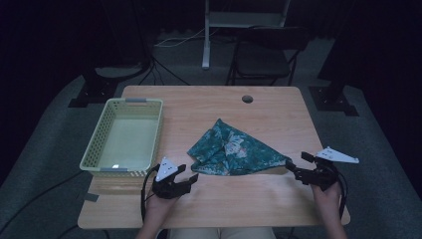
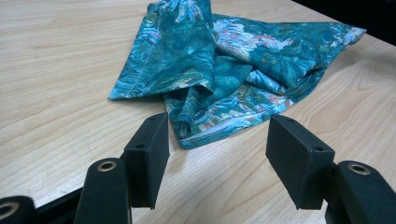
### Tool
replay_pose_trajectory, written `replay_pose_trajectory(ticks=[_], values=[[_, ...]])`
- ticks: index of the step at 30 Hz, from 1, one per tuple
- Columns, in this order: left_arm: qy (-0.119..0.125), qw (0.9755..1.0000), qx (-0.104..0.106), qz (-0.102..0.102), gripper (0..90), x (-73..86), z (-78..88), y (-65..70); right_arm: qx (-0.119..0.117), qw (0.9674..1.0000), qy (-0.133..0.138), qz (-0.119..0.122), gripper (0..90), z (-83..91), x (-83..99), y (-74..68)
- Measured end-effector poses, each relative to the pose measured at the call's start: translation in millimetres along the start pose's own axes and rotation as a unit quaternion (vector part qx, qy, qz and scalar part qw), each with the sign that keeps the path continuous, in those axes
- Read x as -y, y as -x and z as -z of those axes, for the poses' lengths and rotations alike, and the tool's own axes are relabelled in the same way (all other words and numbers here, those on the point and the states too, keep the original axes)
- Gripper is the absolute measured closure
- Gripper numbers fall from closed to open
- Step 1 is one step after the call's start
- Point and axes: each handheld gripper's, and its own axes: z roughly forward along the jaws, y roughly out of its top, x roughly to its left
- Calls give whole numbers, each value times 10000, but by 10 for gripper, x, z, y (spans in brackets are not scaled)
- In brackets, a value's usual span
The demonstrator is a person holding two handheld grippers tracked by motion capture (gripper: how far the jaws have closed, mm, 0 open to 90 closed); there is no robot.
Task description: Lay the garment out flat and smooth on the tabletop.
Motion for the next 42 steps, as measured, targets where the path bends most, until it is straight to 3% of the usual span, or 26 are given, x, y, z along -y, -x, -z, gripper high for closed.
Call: replay_pose_trajectory(ticks=[2,5,8,10,13,16,20,23,24,27,29,34,37,39,42], values=[[-40,10000,-70,-48,407,-2,-22,4,-547,9984,-33,123,152,-66,-100,-110],[-119,9998,-105,-105,407,-11,-51,28,-1301,9912,-147,174,136,-233,-197,-291],[-140,9997,-101,-171,407,-12,-51,61,-1543,9854,-508,503,144,-458,-241,-503],[-144,9996,-99,-212,407,-9,-46,68,-1392,9832,-736,925,215,-600,-247,-660],[-146,9997,-72,-180,407,8,-48,66,-1435,9748,-1043,1351,279,-820,-257,-844],[-184,9996,-83,-188,407,28,-56,66,-1273,9674,-1254,1796,313,-1018,-271,-996],[-190,9996,-64,-185,407,34,-51,67,-1136,9574,-1630,2095,386,-1269,-265,-1069],[-163,9997,-62,-183,407,29,-32,59,-1089,9458,-2024,2293,470,-1394,-198,-1087],[-155,9997,-52,-171,407,27,-25,55,-998,9449,-2006,2387,495,-1397,-175,-1095],[-140,9998,-42,-156,407,12,-16,45,-1117,9433,-2044,2364,635,-1356,-186,-1083],[-138,9998,-33,-138,407,2,-12,48,-1264,9402,-2090,2372,689,-1314,-171,-1094],[-122,9999,-14,-112,407,-3,1,55,-1514,9291,-2199,2560,795,-1146,-80,-1144],[-165,9998,-1,-115,407,7,-4,65,-1800,9253,-2208,2502,821,-1023,-1,-1143],[-188,9997,15,-156,407,8,-11,80,-2019,9200,-2243,2502,828,-938,52,-1144],[-213,9997,30,-137,407,-10,-31,100,-2445,9061,-2354,2526,829,-815,129,-1163]])
